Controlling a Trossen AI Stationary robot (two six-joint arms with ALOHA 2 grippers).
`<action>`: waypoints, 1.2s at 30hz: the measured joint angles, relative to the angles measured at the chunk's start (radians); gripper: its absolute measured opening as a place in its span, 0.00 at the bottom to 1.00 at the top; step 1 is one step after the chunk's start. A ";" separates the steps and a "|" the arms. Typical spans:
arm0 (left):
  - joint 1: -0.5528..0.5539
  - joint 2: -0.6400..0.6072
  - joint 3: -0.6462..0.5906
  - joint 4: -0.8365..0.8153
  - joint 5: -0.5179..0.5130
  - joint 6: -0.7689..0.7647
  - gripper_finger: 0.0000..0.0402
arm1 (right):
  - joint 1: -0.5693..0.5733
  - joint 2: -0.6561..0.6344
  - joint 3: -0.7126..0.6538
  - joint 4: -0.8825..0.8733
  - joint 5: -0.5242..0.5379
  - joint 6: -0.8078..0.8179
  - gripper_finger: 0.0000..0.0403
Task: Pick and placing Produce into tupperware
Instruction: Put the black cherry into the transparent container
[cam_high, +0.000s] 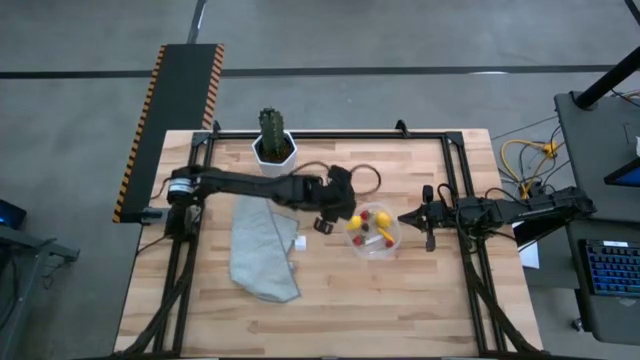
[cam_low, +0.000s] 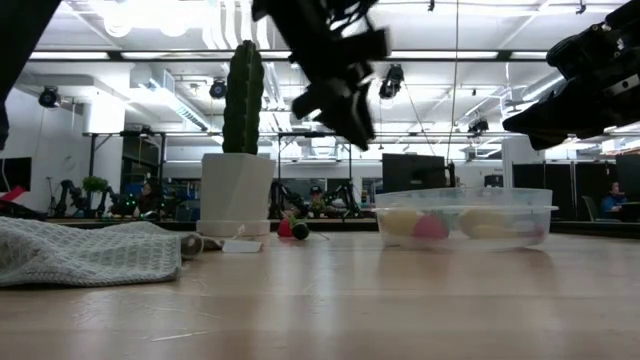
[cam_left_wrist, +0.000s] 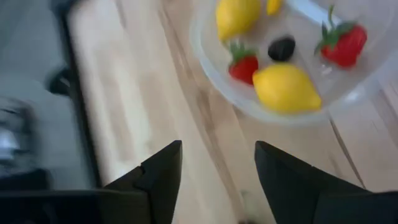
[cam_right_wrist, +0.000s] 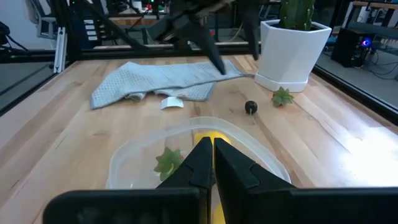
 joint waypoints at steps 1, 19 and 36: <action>0.020 -0.001 0.000 -0.024 0.043 -0.018 0.45 | 0.000 0.000 0.000 0.000 0.000 0.003 0.02; 0.189 0.009 -0.093 -0.175 0.153 -0.161 0.48 | 0.000 0.000 0.000 -0.001 -0.001 0.009 0.02; 0.190 0.050 -0.182 -0.101 0.168 -0.187 0.65 | 0.000 0.002 0.000 -0.001 -0.001 0.009 0.02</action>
